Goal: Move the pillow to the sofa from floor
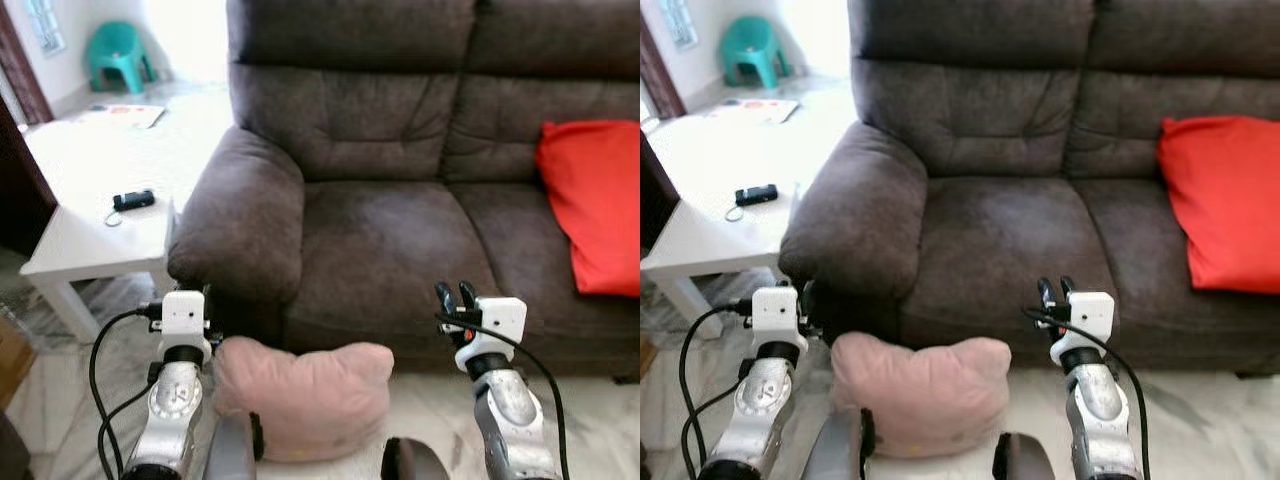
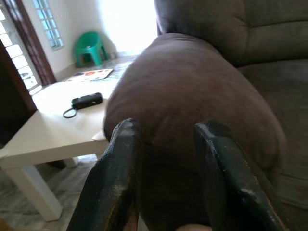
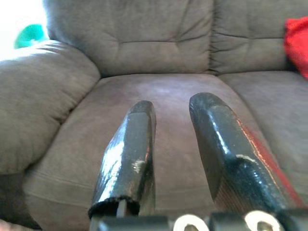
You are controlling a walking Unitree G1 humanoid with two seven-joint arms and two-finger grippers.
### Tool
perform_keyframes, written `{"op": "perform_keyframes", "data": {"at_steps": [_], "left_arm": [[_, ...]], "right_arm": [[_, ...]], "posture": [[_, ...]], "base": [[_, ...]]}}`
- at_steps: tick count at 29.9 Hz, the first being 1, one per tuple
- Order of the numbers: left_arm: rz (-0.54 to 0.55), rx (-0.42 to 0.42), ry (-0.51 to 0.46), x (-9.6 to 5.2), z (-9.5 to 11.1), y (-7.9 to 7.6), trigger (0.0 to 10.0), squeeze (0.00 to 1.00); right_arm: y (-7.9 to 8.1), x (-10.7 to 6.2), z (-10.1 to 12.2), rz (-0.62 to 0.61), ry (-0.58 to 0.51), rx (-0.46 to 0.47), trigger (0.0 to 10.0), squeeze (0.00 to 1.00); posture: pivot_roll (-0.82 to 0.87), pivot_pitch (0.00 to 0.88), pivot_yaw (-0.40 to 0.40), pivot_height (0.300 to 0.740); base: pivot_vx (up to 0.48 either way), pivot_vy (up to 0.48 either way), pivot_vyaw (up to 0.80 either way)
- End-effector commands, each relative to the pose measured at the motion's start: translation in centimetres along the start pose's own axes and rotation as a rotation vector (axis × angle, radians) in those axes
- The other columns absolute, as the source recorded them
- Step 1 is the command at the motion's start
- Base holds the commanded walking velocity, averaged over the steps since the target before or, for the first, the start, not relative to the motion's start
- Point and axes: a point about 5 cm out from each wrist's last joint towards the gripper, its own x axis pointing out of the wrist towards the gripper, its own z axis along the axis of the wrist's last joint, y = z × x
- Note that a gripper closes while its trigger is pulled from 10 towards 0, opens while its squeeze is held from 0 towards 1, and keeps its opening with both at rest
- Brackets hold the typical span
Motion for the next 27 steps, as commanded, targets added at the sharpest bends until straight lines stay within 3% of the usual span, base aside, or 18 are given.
{"op": "perform_keyframes", "data": {"at_steps": [1,4,20,27], "left_arm": [[-0.013,-0.002,0.02,-0.1,-0.2,-0.3,10.0,0.0],[-0.014,-0.002,0.02,-0.1,-0.2,-0.3,10.0,0.0],[-0.048,-0.013,0.034,-0.2,-0.4,-0.7,10.0,0.0],[-0.135,-0.054,0.057,-0.3,-0.6,-1.7,10.0,0.0]], "right_arm": [[0.0,0.4,1.0,0.023,-0.038,-0.015,10.0,0.0],[0.1,0.4,1.0,0.031,-0.04,-0.012,10.0,0.0],[0.5,0.2,0.9,0.063,-0.038,-0.003,10.0,0.0],[0.5,0.1,0.7,0.057,-0.024,0.005,10.0,0.0]], "posture": [[0.0,0.0,-0.033,0.57],[0.0,0.0,-0.033,0.57],[0.0,0.0,-0.033,0.57],[0.0,0.0,-0.033,0.57]], "base": [[0.0,0.0,0.0],[0.0,0.0,0.0],[0.0,0.0,0.8],[0.0,0.0,0.06]]}}
